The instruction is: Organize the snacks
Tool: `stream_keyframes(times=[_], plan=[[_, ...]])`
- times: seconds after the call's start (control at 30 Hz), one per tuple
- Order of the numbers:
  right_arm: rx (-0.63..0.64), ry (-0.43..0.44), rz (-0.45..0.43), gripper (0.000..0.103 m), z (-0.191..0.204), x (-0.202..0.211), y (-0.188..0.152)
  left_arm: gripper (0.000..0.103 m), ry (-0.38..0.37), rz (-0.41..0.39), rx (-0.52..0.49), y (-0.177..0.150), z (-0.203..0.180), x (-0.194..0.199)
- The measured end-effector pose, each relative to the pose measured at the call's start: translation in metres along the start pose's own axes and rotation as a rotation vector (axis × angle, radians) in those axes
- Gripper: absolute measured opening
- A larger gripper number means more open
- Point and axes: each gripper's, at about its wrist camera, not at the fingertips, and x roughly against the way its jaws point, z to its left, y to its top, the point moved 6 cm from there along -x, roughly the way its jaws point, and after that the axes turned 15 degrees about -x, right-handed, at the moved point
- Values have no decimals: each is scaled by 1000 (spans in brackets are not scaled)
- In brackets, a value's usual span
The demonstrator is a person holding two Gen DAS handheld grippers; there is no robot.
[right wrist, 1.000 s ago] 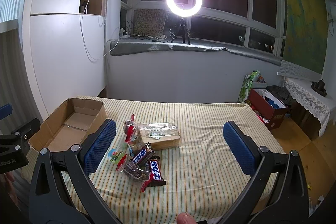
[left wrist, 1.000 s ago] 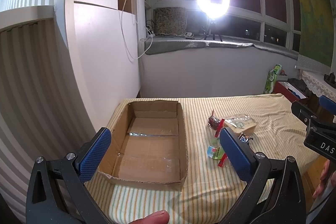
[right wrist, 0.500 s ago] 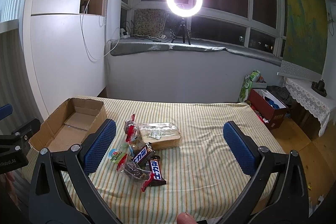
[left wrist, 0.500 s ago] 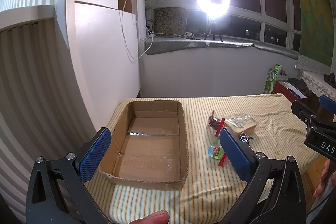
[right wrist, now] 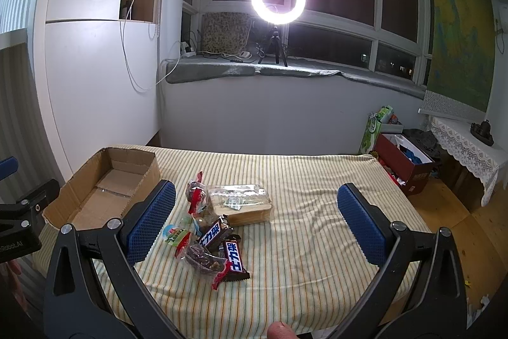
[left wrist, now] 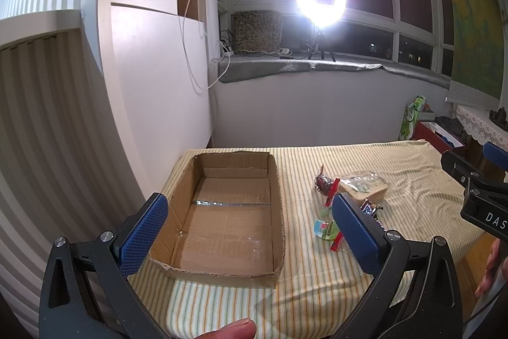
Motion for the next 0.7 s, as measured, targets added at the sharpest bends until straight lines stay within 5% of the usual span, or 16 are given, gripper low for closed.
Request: stream_keyframes(times=[0.47,0.7], plan=[[-26,-15,38,103,-22,-12,-8,103,-25,4,-17,5,-15,-3],[-17,-79,201,103,-67,-53,-76,103,-173,111,-54,-35,-80,-42]])
